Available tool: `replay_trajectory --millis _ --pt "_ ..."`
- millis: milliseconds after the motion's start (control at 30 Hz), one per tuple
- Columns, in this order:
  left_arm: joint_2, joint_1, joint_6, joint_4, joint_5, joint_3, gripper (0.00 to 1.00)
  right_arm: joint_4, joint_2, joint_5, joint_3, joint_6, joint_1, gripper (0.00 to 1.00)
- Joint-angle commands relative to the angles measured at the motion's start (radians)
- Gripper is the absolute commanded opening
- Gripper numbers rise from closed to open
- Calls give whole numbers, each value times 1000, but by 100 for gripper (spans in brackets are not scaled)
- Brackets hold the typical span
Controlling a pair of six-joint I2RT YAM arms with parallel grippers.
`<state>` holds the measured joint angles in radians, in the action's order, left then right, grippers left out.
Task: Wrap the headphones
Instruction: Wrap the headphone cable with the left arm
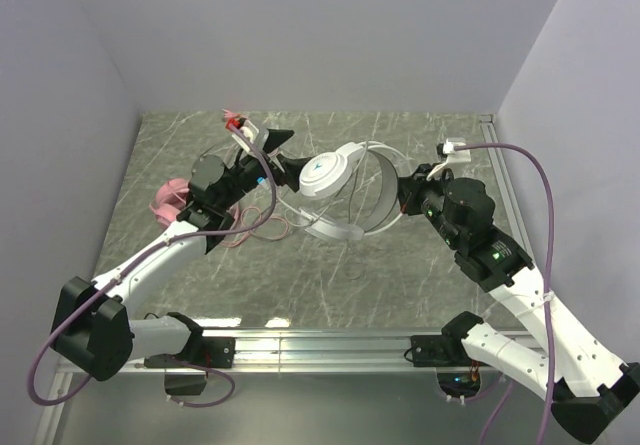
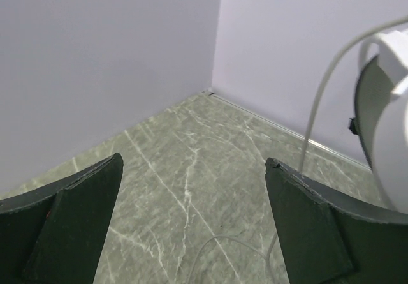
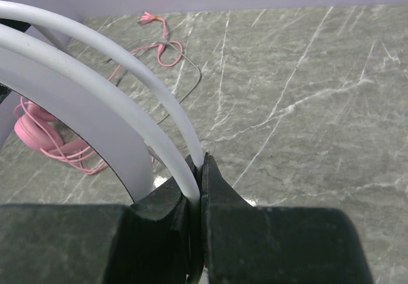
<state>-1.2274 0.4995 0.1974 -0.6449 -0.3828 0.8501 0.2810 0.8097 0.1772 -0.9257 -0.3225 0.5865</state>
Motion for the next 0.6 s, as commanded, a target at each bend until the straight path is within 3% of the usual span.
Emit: replay_trajectory --millis 0,200,300,467,567 --pt "29 -10 50 2 117 -3 99 -60 -21 21 -81 -59 4 0" --pt "25 -18 79 62 212 4 99 -43 -17 47 -84 -79 1 0" --pt "25 -42 105 37 191 -25 99 -5 9 59 -111 -90 -1 0" --pt "-20 -139 192 -60 -91 -57 99 0 6 28 -116 -108 -2 0" --pt "-78 -144 201 -148 -261 -56 99 18 17 10 -134 -122 -7 0"
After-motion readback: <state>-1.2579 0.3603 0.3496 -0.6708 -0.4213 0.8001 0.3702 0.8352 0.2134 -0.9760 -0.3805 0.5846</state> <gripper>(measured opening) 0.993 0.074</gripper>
